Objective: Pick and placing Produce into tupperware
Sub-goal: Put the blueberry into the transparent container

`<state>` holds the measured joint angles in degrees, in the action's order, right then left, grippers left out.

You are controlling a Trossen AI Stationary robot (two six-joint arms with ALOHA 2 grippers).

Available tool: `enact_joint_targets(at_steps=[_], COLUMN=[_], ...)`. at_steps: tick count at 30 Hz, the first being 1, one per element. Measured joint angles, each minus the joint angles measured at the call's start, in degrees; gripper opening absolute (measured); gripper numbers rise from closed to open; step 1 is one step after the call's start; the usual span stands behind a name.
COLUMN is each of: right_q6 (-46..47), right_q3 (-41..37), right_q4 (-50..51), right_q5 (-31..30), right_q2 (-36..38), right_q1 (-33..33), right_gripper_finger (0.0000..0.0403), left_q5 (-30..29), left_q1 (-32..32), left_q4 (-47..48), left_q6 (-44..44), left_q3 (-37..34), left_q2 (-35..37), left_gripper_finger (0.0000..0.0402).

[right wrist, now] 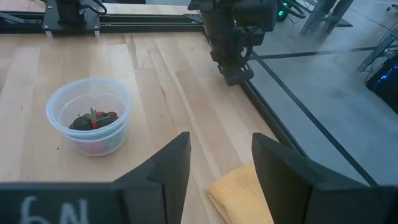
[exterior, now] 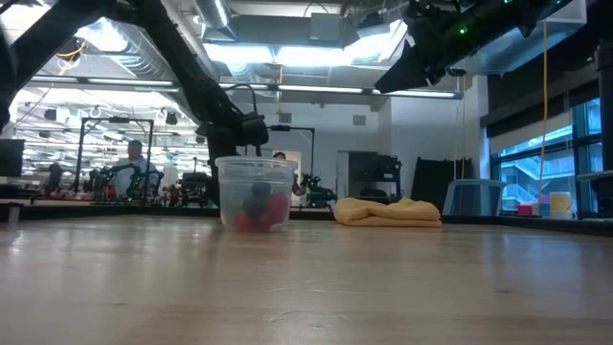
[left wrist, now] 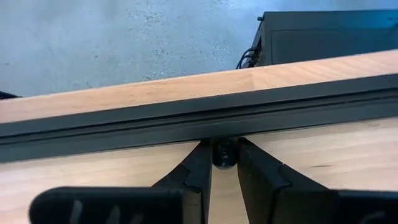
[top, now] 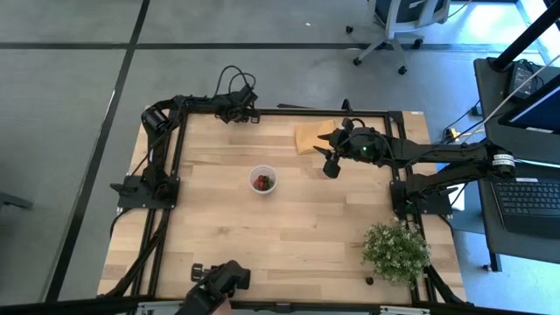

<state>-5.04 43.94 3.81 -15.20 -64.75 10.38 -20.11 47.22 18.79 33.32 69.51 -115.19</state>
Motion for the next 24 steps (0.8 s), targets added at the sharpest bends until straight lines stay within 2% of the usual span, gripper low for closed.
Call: enact_joint_targets(at_steps=[6,9,12,18,24], right_q6=[-1.47,-1.68,-2.25,-4.39,-4.43], right_q3=[0.01,0.02,0.02,0.02,0.02], right_q4=[0.34,0.33,0.39,0.42,0.39], right_q5=[0.00,0.00,0.00,0.00,0.26], right_q2=[0.00,0.00,0.00,0.00,0.00], right_q1=[0.02,0.02,0.02,0.02,0.02], right_gripper_finger=[0.0174,0.0174,0.0174,0.0174,0.0174], left_q5=[2.46,5.75,12.60,32.01,45.74], left_q1=[0.07,0.19,-0.18,-1.48,-5.76], left_q4=[-0.47,-0.60,1.42,5.08,9.63], left_q6=[-3.28,-4.50,-5.55,-8.86,-12.90], left_q3=[-0.23,0.28,-0.06,0.12,0.16], left_q2=[4.81,8.83,12.32,22.64,33.00], left_gripper_finger=[0.0054,0.0058,0.0058,0.0053,0.0055])
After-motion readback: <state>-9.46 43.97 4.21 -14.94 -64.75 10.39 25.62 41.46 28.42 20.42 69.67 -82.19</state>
